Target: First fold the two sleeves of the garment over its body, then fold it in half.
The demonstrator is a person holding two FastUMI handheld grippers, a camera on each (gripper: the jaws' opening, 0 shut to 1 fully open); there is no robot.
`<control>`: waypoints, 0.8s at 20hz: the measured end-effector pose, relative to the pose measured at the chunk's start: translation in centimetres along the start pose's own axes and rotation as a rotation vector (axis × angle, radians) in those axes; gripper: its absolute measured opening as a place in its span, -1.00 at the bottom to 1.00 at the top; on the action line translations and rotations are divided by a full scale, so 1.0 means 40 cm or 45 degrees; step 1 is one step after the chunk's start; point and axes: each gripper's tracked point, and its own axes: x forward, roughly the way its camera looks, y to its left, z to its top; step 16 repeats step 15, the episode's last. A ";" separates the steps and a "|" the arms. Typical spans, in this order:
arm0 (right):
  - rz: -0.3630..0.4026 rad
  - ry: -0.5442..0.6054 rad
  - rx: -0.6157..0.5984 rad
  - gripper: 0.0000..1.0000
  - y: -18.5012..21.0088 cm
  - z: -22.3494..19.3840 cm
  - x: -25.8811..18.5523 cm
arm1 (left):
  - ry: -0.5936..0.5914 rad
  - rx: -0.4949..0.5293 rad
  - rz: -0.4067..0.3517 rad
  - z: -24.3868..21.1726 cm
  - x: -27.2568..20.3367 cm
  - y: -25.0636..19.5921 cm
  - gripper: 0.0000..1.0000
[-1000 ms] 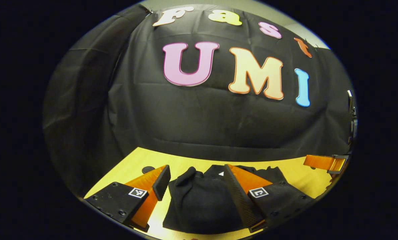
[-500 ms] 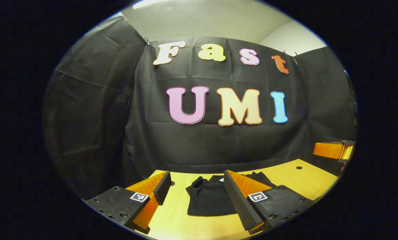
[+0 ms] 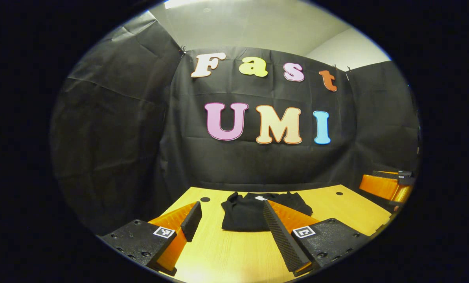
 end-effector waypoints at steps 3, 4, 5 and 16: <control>0.041 0.013 0.018 0.92 0.029 -0.016 -0.015 | -0.022 -0.016 -0.010 0.002 -0.023 -0.018 0.83; 0.036 0.012 0.031 0.92 0.023 -0.013 -0.013 | -0.013 -0.013 -0.012 -0.003 -0.028 -0.022 0.85; 0.036 0.013 0.044 0.84 0.023 -0.016 -0.010 | 0.008 -0.005 -0.014 -0.020 -0.034 -0.025 0.83; -0.018 0.005 0.072 0.84 0.013 -0.017 -0.021 | 0.058 -0.029 -0.075 -0.054 -0.020 -0.061 0.83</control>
